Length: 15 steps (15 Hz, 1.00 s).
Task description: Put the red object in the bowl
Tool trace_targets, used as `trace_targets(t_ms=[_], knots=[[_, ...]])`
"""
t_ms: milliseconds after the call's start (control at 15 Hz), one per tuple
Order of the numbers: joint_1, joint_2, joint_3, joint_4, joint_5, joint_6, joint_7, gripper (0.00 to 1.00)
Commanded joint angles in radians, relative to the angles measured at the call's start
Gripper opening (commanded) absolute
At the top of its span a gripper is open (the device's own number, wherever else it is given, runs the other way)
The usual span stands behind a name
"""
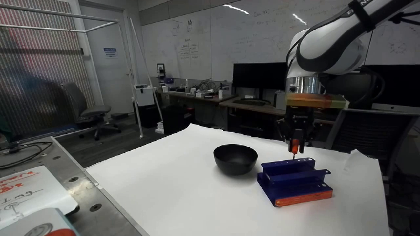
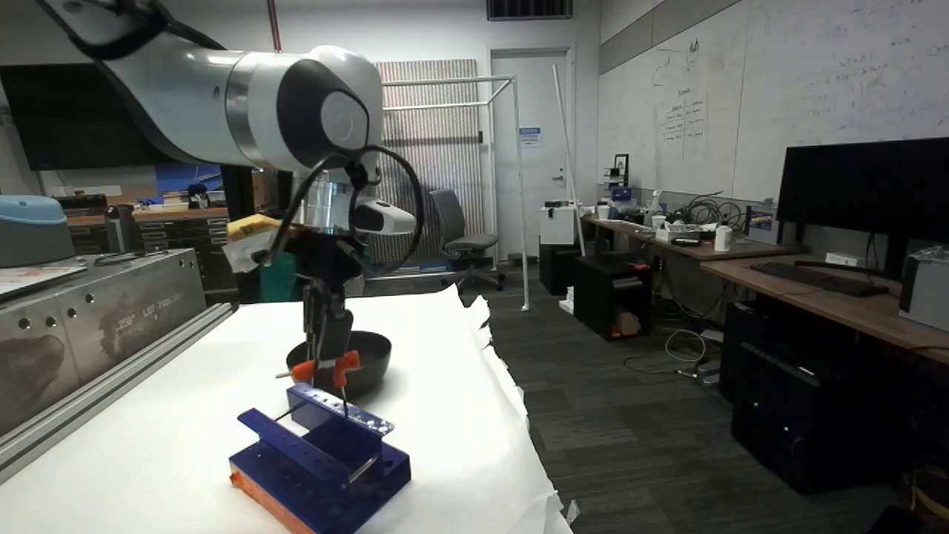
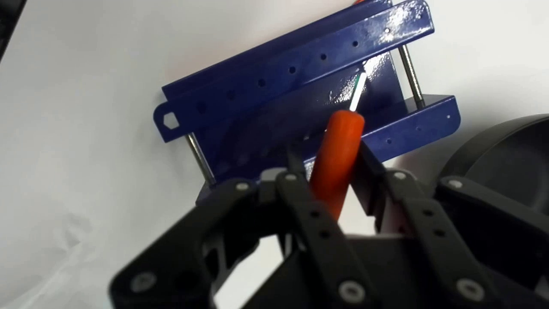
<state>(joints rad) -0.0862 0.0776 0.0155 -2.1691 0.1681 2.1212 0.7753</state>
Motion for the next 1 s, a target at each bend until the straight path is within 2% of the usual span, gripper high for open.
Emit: trace_targets(t_ms=[0, 67, 133, 533, 667, 933], knots=[[0.029, -0.055, -0.018, -0.008, 0.016, 0.012, -0.023, 0.03], [0.029, -0.075, -0.021, -0.006, 0.005, -0.003, -0.021, 0.00], [0.028, -0.101, -0.024, -0.003, -0.011, -0.017, -0.012, 0.05], [0.014, -0.314, -0.020, 0.041, -0.088, -0.130, 0.005, 0.05], [0.020, -0.377, -0.024, 0.068, -0.025, -0.137, -0.053, 0.05], [0.040, -0.370, -0.048, 0.069, 0.197, -0.012, -0.200, 0.05]])
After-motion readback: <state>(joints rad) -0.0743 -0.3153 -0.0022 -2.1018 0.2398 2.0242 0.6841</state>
